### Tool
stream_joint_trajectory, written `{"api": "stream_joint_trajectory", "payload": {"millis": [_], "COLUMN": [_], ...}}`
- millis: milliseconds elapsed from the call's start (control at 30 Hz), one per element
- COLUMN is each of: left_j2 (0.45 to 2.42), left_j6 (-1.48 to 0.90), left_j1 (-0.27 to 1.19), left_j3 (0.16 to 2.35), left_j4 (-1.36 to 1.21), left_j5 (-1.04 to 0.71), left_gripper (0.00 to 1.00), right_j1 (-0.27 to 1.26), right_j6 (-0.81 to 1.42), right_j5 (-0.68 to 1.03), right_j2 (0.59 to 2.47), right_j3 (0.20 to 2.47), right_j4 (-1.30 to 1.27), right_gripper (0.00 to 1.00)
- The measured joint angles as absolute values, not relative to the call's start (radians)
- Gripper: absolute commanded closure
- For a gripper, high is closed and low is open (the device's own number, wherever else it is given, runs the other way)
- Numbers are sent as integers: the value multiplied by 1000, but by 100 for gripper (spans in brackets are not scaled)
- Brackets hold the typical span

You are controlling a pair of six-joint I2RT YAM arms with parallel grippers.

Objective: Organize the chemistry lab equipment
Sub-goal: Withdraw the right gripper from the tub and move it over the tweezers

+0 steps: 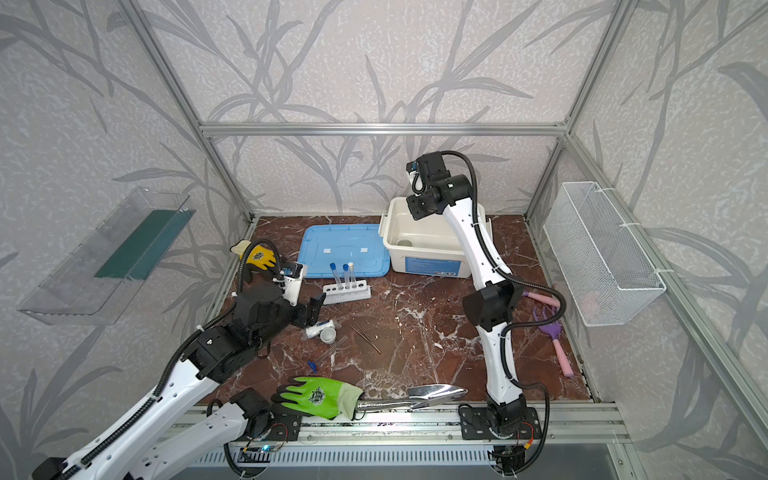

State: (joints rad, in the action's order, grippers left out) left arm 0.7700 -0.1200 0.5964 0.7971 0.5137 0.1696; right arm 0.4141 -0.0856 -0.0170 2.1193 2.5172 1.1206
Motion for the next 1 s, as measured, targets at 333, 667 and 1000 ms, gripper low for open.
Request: {"api": "stream_joint_trajectory", "payload": {"millis": [333,667,1000], "left_j2": [712,732,746], "left_j6": [-95,-87,-90], "left_j1": [596,596,596], "left_j3": [788,777,777], "left_j4": [620,614,604], "left_j5": [187,186,187], "left_gripper": [21,21,21], "right_j1": [628,844,927], "right_j6": [-65,-45,-7], "right_j5": [-43,-12,88], "right_j2": [1582,1479,1565], "right_j3": [1762,1328,1173], "right_j4": [862,725,641], "right_gripper": [55,58,64]}}
